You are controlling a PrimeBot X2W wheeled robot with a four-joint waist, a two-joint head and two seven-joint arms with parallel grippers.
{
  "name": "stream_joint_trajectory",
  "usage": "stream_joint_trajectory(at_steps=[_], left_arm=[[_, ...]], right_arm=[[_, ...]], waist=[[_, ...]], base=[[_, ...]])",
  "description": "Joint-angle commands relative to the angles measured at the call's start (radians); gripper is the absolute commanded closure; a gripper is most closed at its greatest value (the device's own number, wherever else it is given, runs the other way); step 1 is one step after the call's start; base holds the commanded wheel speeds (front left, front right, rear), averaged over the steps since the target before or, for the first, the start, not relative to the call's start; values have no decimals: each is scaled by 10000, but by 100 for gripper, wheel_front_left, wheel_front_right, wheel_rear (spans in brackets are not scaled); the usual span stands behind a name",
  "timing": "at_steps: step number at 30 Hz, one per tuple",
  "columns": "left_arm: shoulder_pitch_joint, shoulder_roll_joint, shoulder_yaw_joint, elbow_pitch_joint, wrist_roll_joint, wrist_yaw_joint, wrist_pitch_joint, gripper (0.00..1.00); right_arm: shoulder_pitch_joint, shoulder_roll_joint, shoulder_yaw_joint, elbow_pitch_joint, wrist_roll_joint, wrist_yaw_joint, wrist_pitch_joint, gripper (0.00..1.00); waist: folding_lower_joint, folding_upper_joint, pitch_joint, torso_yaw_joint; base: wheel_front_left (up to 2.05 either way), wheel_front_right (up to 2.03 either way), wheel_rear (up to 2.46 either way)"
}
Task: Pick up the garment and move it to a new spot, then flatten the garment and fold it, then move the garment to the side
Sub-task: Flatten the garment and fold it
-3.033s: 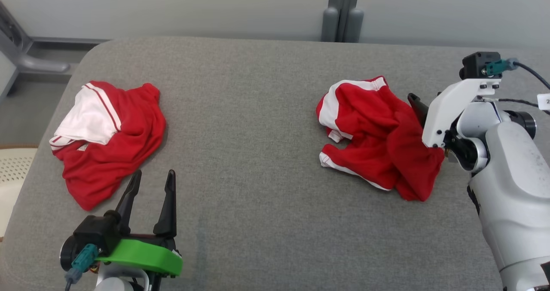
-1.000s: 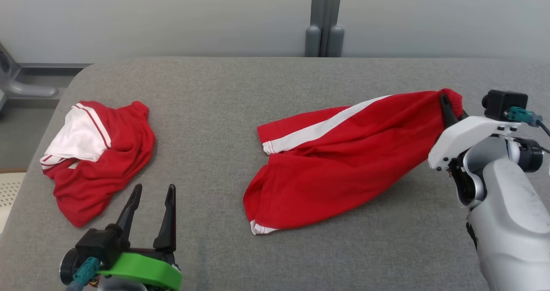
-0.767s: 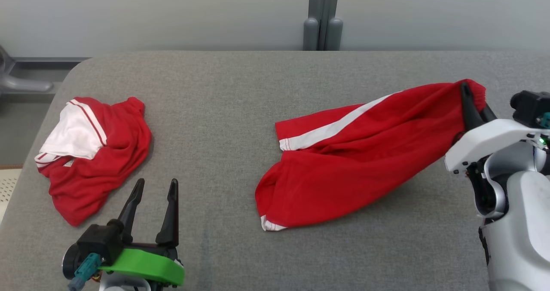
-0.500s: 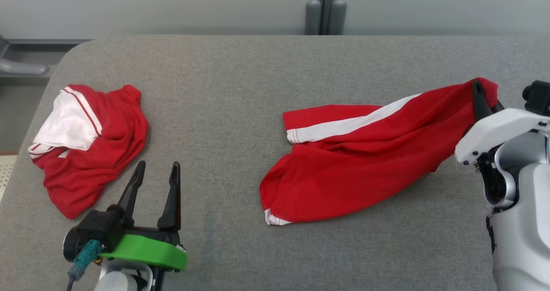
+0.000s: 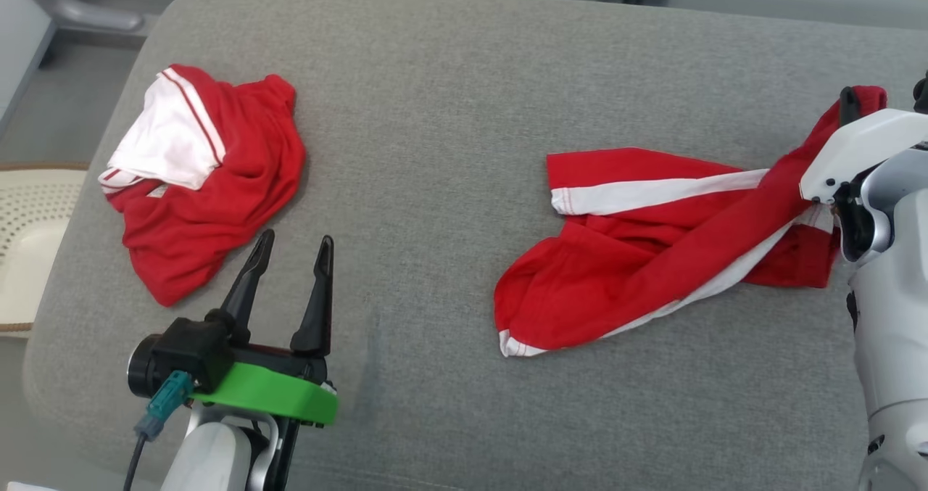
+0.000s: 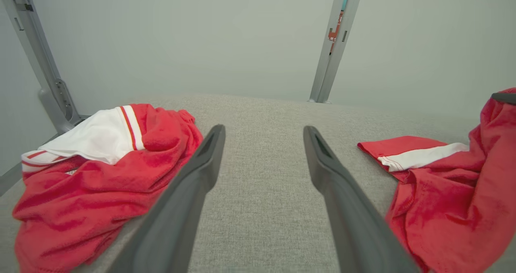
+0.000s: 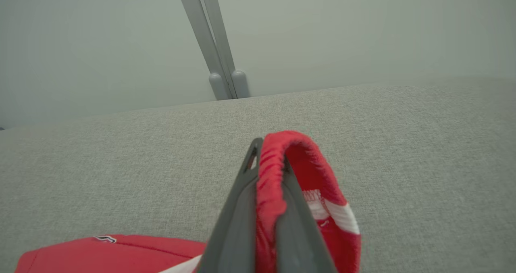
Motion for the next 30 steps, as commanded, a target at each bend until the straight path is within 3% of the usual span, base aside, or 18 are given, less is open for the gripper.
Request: stream_joint_trajectory(at_steps=[1, 2, 3, 4, 9, 13, 20, 30], left_arm=[[-180, 2, 38, -48, 31, -33, -5, 0], [-175, 7, 50, -63, 40, -40, -5, 0], [-168, 4, 62, -69, 45, -43, -5, 0], [-161, -1, 73, -61, 49, -48, -5, 0], [-71, -8, 159, 38, 53, -58, -5, 0], [196, 44, 292, 125, 44, -51, -5, 0], [612, 76, 476, 187, 82, -52, -5, 0], [766, 97, 402, 209, 108, -55, -5, 0]], right_arm=[[-242, -36, -44, 328, -54, 0, -224, 100], [-386, 19, -26, 592, -41, 0, -406, 80], [-468, 44, 34, 832, -48, 0, -497, 47], [-546, 60, 55, 1130, 6, -1, -552, 0], [-763, 66, 662, 1967, 346, -1, -412, 0], [-459, 48, 1518, 1851, 1002, -1, -212, 0], [1164, -514, 3106, 41, 2196, -4, 1057, 0], [3001, -790, 2996, -2334, 2453, 0, 3127, 0]], waist=[[0, 0, 395, 527], [0, 0, 407, 556], [0, 0, 406, 575], [0, 0, 391, 589], [0, 0, 88, 448], [0, 0, -357, 117], [0, 0, -1112, -596], [0, 0, -1340, -888]], base=[[0, 0, 0], [0, 0, 0], [0, 0, 0], [0, 0, 0], [0, 0, 0], [0, 0, 0], [0, 0, 0], [0, 0, 0]])
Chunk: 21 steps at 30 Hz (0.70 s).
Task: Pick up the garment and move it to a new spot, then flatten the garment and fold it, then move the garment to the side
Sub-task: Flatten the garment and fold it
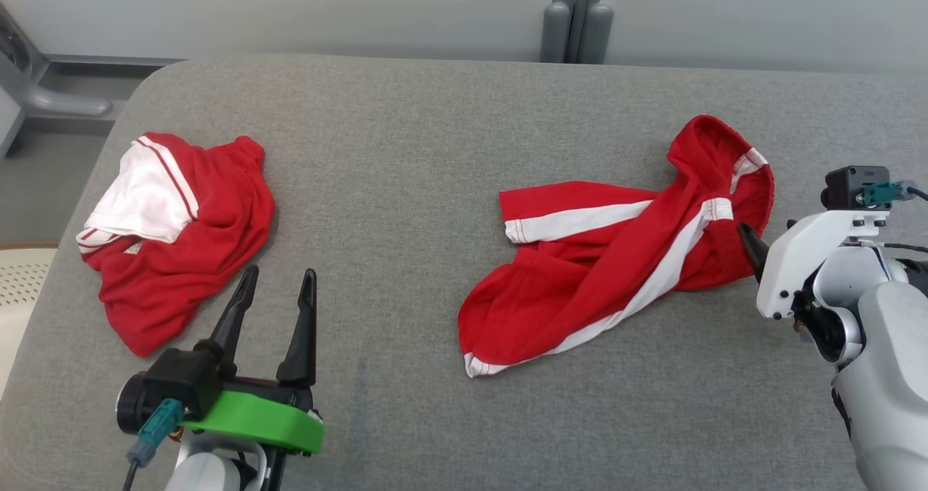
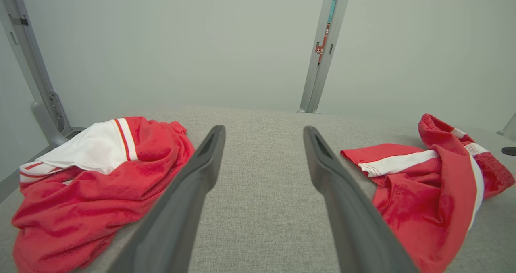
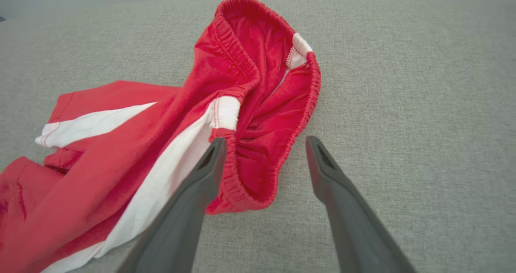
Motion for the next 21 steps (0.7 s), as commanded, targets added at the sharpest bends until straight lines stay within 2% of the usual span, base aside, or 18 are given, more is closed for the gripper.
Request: stream_joint_trajectory(at_steps=[1, 7, 14, 16, 21], left_arm=[[119, 88, -20, 11, 33, -23, -5, 0], [-122, 169, -121, -102, 47, -27, -5, 0], [-375, 235, -178, -192, 76, -29, -5, 0], [-405, 239, -166, -200, 87, -30, -5, 0], [-373, 265, -56, -129, 140, -30, -5, 0]], right_arm=[[126, 1, -17, -153, -82, -2, 207, 0], [-403, 42, 146, -88, 63, -3, 1086, 0], [-1013, 31, 405, 676, 500, -2, 1147, 0], [-1123, -19, 521, 813, 532, -3, 1034, 100], [-922, -197, 855, 628, 667, -3, 502, 100]], waist=[[0, 0, -69, -72], [0, 0, 206, 127], [0, 0, 567, 343], [0, 0, 603, 355], [0, 0, 477, 239]], base=[[0, 0, 0], [0, 0, 0], [0, 0, 0], [0, 0, 0], [0, 0, 0]])
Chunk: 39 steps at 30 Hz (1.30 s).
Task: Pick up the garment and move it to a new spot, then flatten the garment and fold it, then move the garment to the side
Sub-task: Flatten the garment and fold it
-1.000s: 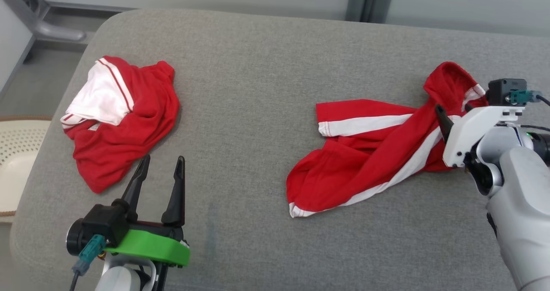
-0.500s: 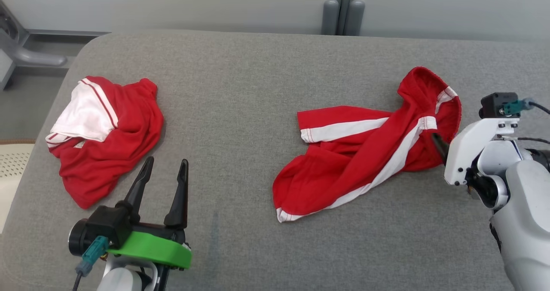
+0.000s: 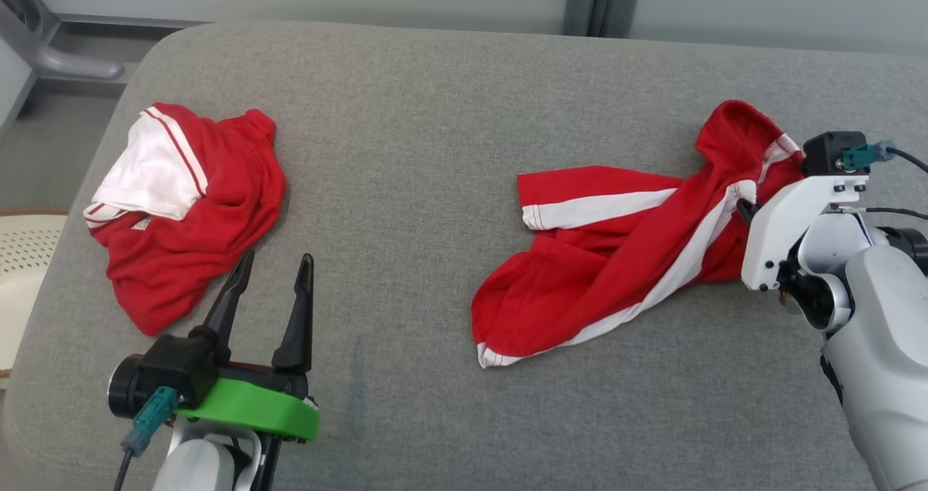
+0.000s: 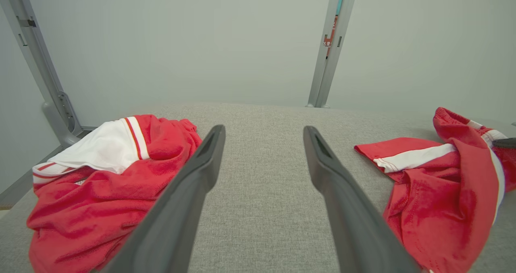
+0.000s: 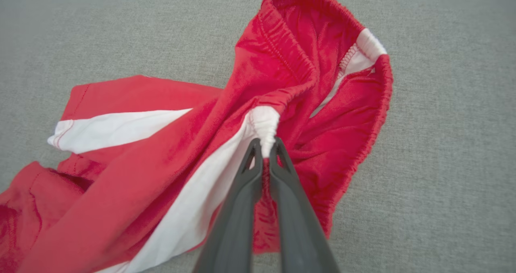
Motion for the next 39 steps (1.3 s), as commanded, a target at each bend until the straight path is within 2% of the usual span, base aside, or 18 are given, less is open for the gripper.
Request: stream_joint_trajectory(at_steps=[1, 4, 9, 15, 16, 17, 21, 30, 34, 39], left_arm=[[-39, 77, 80, 38, 57, -28, -5, 0], [141, 85, 171, 79, 44, -9, -5, 0], [327, 16, 295, 1, 25, 59, -5, 0], [412, -47, 406, 10, -35, 85, -5, 0], [396, -54, 417, 22, -33, 84, -5, 0], [390, -60, 421, 36, -27, 82, -5, 0], [453, -89, 392, 132, -7, 69, -5, 0], [809, -146, 374, 240, 56, 44, -5, 0], [1013, -157, 471, 201, 102, 56, -5, 0], [1192, -187, 636, 146, 259, 108, -5, 0]], right_arm=[[330, -104, 61, -197, 140, -3, -156, 100], [924, -277, 104, -849, 335, -3, -186, 100], [2559, -791, -249, -2602, 251, -5, 242, 100], [4258, -684, -834, -3990, -140, -3, 766, 100], [4407, -621, -946, -4123, -292, -3, 666, 15], [4541, -557, -1041, -4153, -444, -5, 607, 0], [4926, -187, -1371, -4157, -1083, -3, -199, 0], [5776, 889, -1995, -4925, -2376, -6, -4417, 0], [6134, 1219, -1635, -5214, -2597, -6, -5533, 0], [6229, 1061, -798, -5316, -2674, -6, -6319, 0]], waist=[[0, 0, -160, -123], [0, 0, -372, -320], [0, 0, -582, -730], [0, 0, -677, -1095], [0, 0, -691, -1142], [0, 0, -704, -1165], [0, 0, -877, -1204], [0, 0, -1500, -1167], [0, 0, -1692, -1248], [0, 0, -1833, -1387]], base=[[0, 0, 0], [0, 0, 0], [0, 0, 0], [0, 0, 0], [0, 0, 0], [0, 0, 0], [0, 0, 0], [0, 0, 0], [0, 0, 0], [0, 0, 0]])
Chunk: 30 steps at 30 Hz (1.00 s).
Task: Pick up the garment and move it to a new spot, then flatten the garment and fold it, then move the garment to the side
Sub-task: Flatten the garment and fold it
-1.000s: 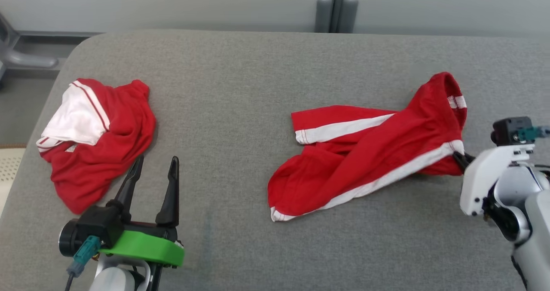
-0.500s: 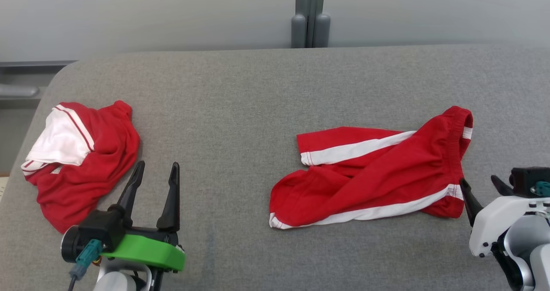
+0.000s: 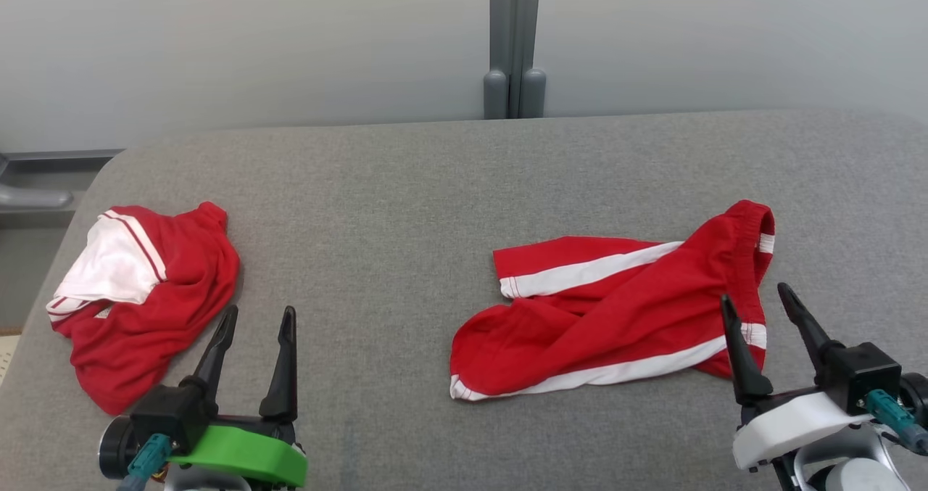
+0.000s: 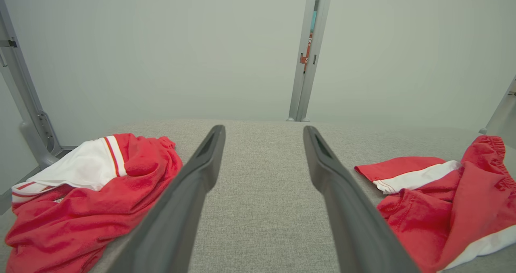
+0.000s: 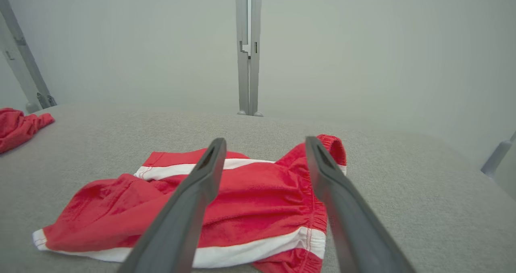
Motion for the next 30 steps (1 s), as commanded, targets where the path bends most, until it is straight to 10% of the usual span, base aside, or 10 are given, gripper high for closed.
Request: stream_joint_trajectory(at_steps=[1, 30], left_arm=[[158, -32, 69, -44, 141, 67, -5, 0], [70, -215, -656, 851, 159, -88, 343, 0]], right_arm=[[94, -98, 156, -58, 10, -10, -117, 0], [-495, 314, -880, 216, 970, -10, 1931, 0]], waist=[[0, 0, -81, -84], [0, 0, 111, -181]], base=[[0, 0, 0], [0, 0, 0]])
